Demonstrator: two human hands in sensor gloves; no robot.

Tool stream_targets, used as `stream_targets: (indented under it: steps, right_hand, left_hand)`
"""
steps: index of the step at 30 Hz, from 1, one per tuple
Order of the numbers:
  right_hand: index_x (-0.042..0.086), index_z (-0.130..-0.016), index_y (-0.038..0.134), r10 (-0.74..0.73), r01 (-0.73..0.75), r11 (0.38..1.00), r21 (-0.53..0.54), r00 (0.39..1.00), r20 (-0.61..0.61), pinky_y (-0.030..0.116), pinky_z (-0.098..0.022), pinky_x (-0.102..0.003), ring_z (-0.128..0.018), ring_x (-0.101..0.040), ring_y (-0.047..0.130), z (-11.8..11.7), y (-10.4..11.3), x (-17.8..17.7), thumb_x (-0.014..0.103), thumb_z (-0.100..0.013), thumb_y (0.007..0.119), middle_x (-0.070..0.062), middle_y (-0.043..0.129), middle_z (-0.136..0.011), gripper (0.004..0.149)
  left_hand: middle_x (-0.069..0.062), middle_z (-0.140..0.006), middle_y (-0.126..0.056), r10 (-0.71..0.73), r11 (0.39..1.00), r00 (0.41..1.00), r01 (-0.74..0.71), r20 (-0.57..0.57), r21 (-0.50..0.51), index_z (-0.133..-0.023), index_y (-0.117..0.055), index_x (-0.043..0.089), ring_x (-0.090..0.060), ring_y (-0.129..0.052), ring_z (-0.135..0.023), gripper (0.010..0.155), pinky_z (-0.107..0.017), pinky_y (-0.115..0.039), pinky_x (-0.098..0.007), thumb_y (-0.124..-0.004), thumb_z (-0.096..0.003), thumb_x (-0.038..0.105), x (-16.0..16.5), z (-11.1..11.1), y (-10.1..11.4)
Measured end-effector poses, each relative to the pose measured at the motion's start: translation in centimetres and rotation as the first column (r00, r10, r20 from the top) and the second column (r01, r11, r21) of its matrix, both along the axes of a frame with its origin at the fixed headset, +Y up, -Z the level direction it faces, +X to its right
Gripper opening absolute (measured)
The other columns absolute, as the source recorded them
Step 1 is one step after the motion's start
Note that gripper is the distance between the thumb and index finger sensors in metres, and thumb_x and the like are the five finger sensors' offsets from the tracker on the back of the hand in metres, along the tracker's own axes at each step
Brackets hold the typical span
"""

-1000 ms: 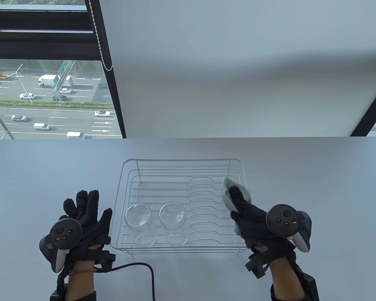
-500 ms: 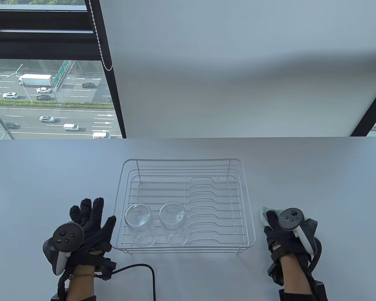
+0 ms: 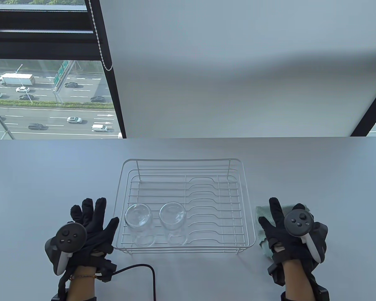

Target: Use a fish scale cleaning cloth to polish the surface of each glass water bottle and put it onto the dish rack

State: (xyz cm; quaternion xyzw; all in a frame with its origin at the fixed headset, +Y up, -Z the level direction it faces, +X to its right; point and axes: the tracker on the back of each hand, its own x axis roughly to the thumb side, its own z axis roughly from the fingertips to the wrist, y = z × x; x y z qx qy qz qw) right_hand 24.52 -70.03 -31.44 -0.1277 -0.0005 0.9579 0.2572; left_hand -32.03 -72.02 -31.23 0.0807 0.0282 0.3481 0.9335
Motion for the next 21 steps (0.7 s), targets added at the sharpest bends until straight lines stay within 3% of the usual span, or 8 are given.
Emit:
stream_targets:
  steps: [3, 6, 8, 12, 21]
  right_hand:
    - [0.053, -0.109, 0.033, 0.003, 0.002, 0.998, 0.059, 0.996, -0.086, 0.017, -0.065, -0.075, -0.098, -0.058, 0.008, 0.4, 0.5, -0.9, 0.066, -0.052, 0.068, -0.023, 0.004, -0.114, 0.067]
    - [0.055, -0.109, 0.022, -0.077, 0.082, 0.997, 0.015, 0.977, -0.201, 0.000, -0.064, -0.071, -0.102, -0.044, -0.009, 0.3, 0.0, -1.6, 0.071, -0.051, 0.062, -0.006, -0.006, -0.117, 0.072]
    - [0.054, -0.110, 0.020, -0.096, 0.087, 0.995, -0.047, 0.964, -0.247, -0.004, -0.063, -0.069, -0.101, -0.041, -0.013, 0.0, -0.5, -2.0, 0.073, -0.051, 0.060, -0.004, -0.008, -0.117, 0.074]
    - [0.053, -0.110, 0.020, -0.038, 0.017, 0.996, -0.083, 0.965, -0.259, -0.006, -0.062, -0.068, -0.102, -0.037, -0.015, -0.3, -1.3, -2.5, 0.074, -0.050, 0.060, 0.000, -0.008, -0.118, 0.075]
    - [0.051, -0.110, 0.020, -0.052, 0.023, 0.993, -0.117, 0.967, -0.248, -0.007, -0.062, -0.067, -0.102, -0.037, -0.015, -0.6, -2.1, -2.3, 0.072, -0.051, 0.061, 0.000, -0.008, -0.118, 0.075]
  left_hand:
    - [-0.006, -0.122, -0.026, -0.011, 1.000, 1.000, 0.011, 0.007, 0.022, -0.116, -0.047, 0.033, -0.042, -0.007, -0.110, 0.076, -0.069, -0.016, -0.072, -0.077, -0.0509, 0.058, 0.4, 0.1, 0.3]
    - [-0.005, -0.122, -0.027, -0.026, 0.999, 0.999, 0.025, 0.023, 0.039, -0.116, -0.048, 0.034, -0.041, -0.007, -0.110, 0.075, -0.069, -0.016, -0.072, -0.077, -0.0508, 0.058, 0.7, 0.2, 0.6]
    - [-0.003, -0.123, -0.028, -0.044, 0.998, 0.999, 0.042, 0.031, 0.053, -0.116, -0.048, 0.034, -0.041, -0.008, -0.110, 0.075, -0.069, -0.016, -0.072, -0.077, -0.0506, 0.058, 0.9, 0.3, 0.8]
    - [0.000, -0.123, -0.030, -0.062, 0.996, 0.997, 0.059, 0.036, 0.060, -0.115, -0.048, 0.035, -0.040, -0.008, -0.110, 0.075, -0.069, -0.016, -0.072, -0.077, -0.0503, 0.058, 0.9, 0.3, 0.9]
    - [-0.001, -0.123, -0.030, -0.068, 0.997, 0.997, 0.066, 0.045, 0.051, -0.115, -0.047, 0.035, -0.040, -0.009, -0.110, 0.075, -0.069, -0.015, -0.072, -0.077, -0.0504, 0.058, 1.1, 0.3, 0.7]
